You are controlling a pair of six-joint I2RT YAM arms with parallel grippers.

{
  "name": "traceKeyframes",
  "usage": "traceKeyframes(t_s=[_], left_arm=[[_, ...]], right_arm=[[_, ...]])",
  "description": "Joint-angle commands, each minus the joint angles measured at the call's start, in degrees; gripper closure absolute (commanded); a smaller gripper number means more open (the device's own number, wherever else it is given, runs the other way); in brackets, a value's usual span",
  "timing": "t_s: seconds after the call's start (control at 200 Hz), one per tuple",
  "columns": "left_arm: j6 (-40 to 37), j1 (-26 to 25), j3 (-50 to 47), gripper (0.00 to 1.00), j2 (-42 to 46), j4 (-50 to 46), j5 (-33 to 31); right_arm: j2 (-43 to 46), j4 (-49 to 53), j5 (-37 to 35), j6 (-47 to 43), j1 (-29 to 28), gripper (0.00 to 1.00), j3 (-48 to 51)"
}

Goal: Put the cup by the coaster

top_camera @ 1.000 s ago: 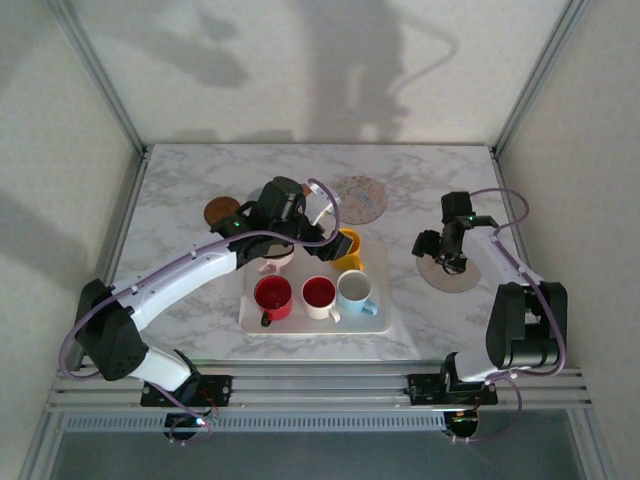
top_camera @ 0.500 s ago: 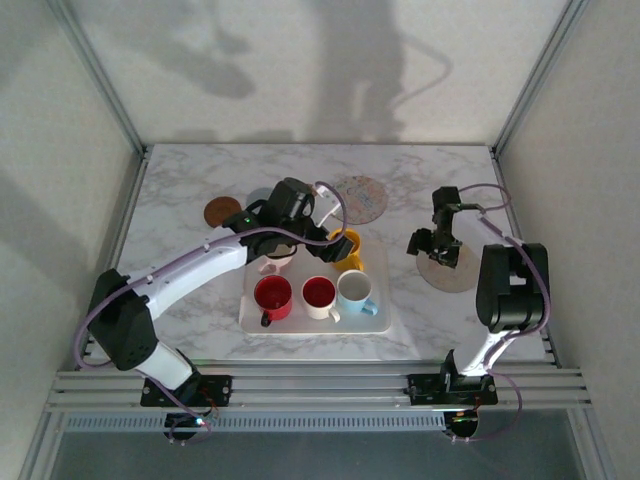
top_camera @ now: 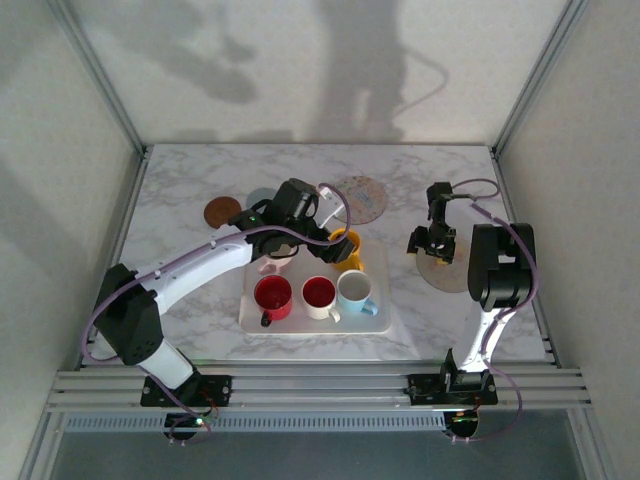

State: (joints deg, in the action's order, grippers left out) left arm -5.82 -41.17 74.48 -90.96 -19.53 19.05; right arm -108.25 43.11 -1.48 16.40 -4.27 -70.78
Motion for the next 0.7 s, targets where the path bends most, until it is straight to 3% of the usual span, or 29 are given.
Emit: traceKeyframes(t_s=[0.0,0.696], left_arm=[[-0.1,-0.1,0.6,0.00,1.2,-0.5,-1.2],[1.7,-0.1,-1.3,0.00,5.2,-1.7,-2.6]], right_arm=[[-1.8,2.2,-2.9,-1.2,0.2,0.33,-0.6],[0.0,2.1,-1.4,-1.8,0.1,0.68,0.5]])
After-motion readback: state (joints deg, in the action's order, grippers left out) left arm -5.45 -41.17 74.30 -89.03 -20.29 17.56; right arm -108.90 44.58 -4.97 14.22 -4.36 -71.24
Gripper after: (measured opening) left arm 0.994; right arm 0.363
